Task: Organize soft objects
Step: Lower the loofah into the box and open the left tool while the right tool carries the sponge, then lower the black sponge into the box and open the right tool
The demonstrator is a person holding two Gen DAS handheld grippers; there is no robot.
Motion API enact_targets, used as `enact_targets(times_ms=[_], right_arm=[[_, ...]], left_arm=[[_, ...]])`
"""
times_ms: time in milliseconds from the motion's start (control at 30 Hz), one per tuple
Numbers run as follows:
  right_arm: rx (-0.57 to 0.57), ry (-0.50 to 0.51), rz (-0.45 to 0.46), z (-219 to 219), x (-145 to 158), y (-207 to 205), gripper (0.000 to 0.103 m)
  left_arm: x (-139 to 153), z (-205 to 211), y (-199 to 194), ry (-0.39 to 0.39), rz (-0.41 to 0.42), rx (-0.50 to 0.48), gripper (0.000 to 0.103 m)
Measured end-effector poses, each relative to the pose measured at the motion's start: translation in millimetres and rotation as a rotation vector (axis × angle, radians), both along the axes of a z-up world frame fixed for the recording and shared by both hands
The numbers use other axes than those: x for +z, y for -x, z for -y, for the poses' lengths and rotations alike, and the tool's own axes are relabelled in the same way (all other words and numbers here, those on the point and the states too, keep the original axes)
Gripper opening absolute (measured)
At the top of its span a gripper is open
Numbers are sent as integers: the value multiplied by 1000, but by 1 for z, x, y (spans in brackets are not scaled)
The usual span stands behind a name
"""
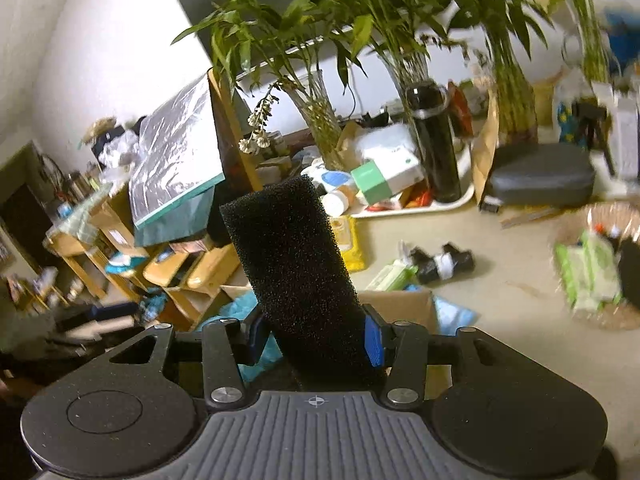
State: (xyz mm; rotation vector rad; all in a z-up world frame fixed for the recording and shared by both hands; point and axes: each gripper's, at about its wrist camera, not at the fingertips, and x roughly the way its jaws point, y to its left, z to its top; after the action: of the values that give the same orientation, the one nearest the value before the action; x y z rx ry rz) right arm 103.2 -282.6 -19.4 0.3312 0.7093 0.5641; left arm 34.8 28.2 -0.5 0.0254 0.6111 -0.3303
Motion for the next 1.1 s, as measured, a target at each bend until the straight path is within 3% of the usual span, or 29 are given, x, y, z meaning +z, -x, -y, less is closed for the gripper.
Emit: enact_targets(times_ms=[133, 233, 267, 300, 400, 467, 867, 1100], right_arm=[[-18, -34, -70, -3, -6, -7, 51], [-10, -5, -97, -13, -11, -9, 55], [-5, 14, -100, -17, -13, -9, 65], [-4, 35, -102, -21, -14, -9, 81], [16, 62, -61, -31, -13, -3, 97], [23, 61, -43, -34, -11, -1, 101], [-44, 92, -11, -32, -2, -4, 103], [-38, 129, 6, -28, 20, -12, 103]], left_arm=[[-7, -1, 2, 21, -33, 15, 61], [-8, 1, 4, 25, -37, 10, 61], [-8, 2, 5, 24, -35, 9, 61], [-8, 3, 6, 23, -34, 9, 61], [-8, 6, 8, 31, -31, 7, 61], [-8, 7, 9, 46, -35, 2, 61], [-15, 17, 8, 106, -83, -36, 61], [-5, 27, 13, 142, -63, -33, 61]])
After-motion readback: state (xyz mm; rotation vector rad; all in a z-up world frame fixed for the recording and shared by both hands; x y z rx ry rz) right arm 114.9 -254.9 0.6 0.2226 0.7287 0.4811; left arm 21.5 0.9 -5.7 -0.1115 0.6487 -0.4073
